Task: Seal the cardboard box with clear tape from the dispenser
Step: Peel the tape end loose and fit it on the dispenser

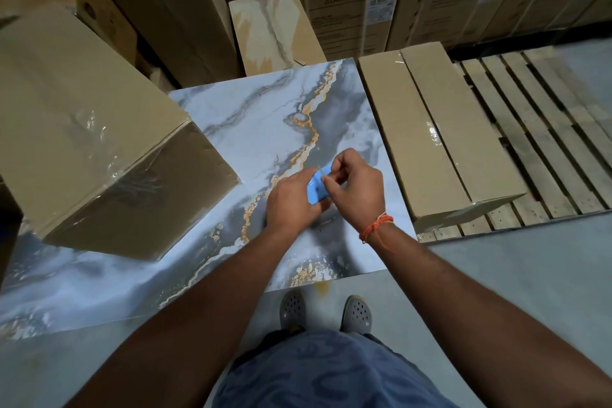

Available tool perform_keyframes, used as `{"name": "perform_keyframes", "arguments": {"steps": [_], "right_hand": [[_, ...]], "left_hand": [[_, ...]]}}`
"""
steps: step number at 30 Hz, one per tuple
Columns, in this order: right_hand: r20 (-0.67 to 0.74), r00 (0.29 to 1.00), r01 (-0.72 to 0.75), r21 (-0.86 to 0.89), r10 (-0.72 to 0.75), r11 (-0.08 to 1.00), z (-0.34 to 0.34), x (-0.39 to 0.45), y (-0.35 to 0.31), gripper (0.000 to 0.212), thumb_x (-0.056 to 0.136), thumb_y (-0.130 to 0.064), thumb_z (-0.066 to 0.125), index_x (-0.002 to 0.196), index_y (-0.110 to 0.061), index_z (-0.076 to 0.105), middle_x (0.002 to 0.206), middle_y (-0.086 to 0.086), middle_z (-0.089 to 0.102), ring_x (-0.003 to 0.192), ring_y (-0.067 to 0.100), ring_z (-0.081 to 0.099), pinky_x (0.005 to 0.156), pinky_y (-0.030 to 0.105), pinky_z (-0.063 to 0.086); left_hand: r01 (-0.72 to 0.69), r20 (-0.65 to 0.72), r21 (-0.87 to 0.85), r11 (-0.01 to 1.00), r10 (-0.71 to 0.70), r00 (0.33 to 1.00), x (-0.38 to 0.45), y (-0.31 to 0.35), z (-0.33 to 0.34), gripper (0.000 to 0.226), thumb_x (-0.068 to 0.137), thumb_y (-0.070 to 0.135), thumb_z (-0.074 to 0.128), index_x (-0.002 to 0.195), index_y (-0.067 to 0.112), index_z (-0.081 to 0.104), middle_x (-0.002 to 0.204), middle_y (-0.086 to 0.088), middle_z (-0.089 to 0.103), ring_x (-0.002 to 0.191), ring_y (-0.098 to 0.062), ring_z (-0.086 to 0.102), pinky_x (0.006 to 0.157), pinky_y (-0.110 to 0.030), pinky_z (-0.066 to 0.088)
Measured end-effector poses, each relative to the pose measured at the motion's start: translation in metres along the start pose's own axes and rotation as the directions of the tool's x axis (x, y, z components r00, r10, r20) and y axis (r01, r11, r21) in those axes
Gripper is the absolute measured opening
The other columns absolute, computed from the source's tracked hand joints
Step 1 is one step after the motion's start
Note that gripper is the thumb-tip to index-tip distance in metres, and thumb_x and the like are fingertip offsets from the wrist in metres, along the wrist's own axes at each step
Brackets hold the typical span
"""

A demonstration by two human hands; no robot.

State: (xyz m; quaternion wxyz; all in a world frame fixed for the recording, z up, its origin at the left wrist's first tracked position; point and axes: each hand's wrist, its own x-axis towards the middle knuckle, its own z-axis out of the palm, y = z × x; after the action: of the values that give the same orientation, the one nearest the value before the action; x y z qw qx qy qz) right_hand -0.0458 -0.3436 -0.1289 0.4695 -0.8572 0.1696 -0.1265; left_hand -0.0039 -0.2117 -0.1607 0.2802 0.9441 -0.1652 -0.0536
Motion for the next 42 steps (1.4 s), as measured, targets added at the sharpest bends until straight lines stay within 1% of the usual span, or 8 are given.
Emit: {"name": "perform_keyframes", "arguments": {"steps": [7,10,17,22,27,30,35,42], "right_hand": [[0.014,0.998,-0.056,-0.068,0.057,0.996,0.018,-0.013,0.012,0.018,0.079,-0.017,0.072,0.083,-0.019,0.055,0.075,-0.002,0.069,0.074,0.021,0.066,0.071,0.040,0.055],[0.016,1.000,0.003,-0.097,-0.001,0.995,0.020,-0.018,0.017,0.016,0.081,-0.017,0.074,0.088,-0.019,0.059,0.084,-0.006,0.069,0.087,0.019,0.063,0.079,0.040,0.053],[0.093,0.989,0.129,-0.218,-0.111,0.967,0.024,-0.026,0.020,0.021,0.083,-0.026,0.052,0.100,-0.018,0.062,0.097,-0.002,0.068,0.105,0.024,0.055,0.088,0.046,0.046],[0.085,0.985,0.158,-0.071,-0.152,0.985,0.018,-0.029,0.021,0.024,0.084,-0.017,0.059,0.107,-0.016,0.064,0.105,-0.001,0.067,0.108,0.021,0.056,0.090,0.040,0.050],[-0.165,0.985,0.048,-0.009,-0.049,0.999,0.004,-0.026,0.025,0.033,0.077,-0.009,0.061,0.109,-0.015,0.062,0.110,-0.005,0.064,0.103,0.022,0.054,0.089,0.030,0.044],[-0.102,0.991,-0.082,0.049,0.087,0.995,-0.001,-0.021,0.032,0.039,0.076,-0.004,0.065,0.113,-0.015,0.063,0.113,-0.006,0.060,0.103,0.019,0.057,0.084,0.031,0.046],[0.056,0.967,-0.252,0.112,0.247,0.961,0.004,-0.019,0.042,0.037,0.086,-0.004,0.066,0.121,-0.015,0.064,0.124,-0.001,0.065,0.107,0.014,0.060,0.074,0.005,0.039],[0.095,0.920,-0.389,0.101,0.381,0.915,0.009,-0.026,0.053,0.032,0.089,-0.003,0.063,0.119,-0.011,0.067,0.117,0.002,0.068,0.099,0.016,0.061,0.089,0.025,0.047]], "left_hand": [[0.019,-0.018,-0.067,0.998,-0.020,1.000,0.001,-0.001,0.005,0.060,0.080,0.026,0.069,0.137,0.022,0.053,0.106,-0.011,0.074,0.096,-0.038,0.068,0.077,-0.041,0.055],[-0.061,-0.004,-0.100,0.993,0.061,0.998,0.002,-0.009,0.006,0.069,0.081,0.027,0.068,0.144,0.021,0.043,0.125,-0.006,0.069,0.106,-0.035,0.067,0.082,-0.039,0.052],[-0.200,-0.036,-0.150,0.968,0.197,0.980,0.003,-0.026,0.003,0.037,0.077,0.019,0.077,0.113,0.021,0.068,0.111,0.007,0.072,0.101,-0.015,0.064,0.086,-0.024,0.048],[-0.180,0.155,-0.217,0.959,0.216,0.964,0.022,-0.041,-0.019,0.034,0.076,0.038,0.082,0.106,0.026,0.070,0.098,0.014,0.071,0.088,-0.008,0.064,0.078,-0.021,0.048],[-0.076,0.417,-0.326,0.942,0.215,0.883,0.040,-0.065,-0.039,0.033,0.078,0.033,0.087,0.106,0.024,0.072,0.105,0.009,0.072,0.091,0.007,0.064,0.081,-0.013,0.045],[0.041,0.571,-0.376,0.926,0.196,0.797,0.048,-0.072,-0.045,0.028,0.082,0.029,0.084,0.107,0.023,0.073,0.101,0.009,0.073,0.086,0.003,0.066,0.083,-0.018,0.049],[0.159,0.700,-0.382,0.910,0.173,0.692,0.058,-0.079,-0.044,0.033,0.076,0.034,0.084,0.104,0.017,0.075,0.097,0.000,0.077,0.083,-0.009,0.071,0.079,-0.026,0.056],[0.218,0.753,-0.370,0.903,0.154,0.640,0.072,-0.091,-0.030,0.034,0.084,0.030,0.078,0.108,0.007,0.074,0.093,-0.006,0.077,0.085,-0.014,0.071,0.081,-0.027,0.057]]}}
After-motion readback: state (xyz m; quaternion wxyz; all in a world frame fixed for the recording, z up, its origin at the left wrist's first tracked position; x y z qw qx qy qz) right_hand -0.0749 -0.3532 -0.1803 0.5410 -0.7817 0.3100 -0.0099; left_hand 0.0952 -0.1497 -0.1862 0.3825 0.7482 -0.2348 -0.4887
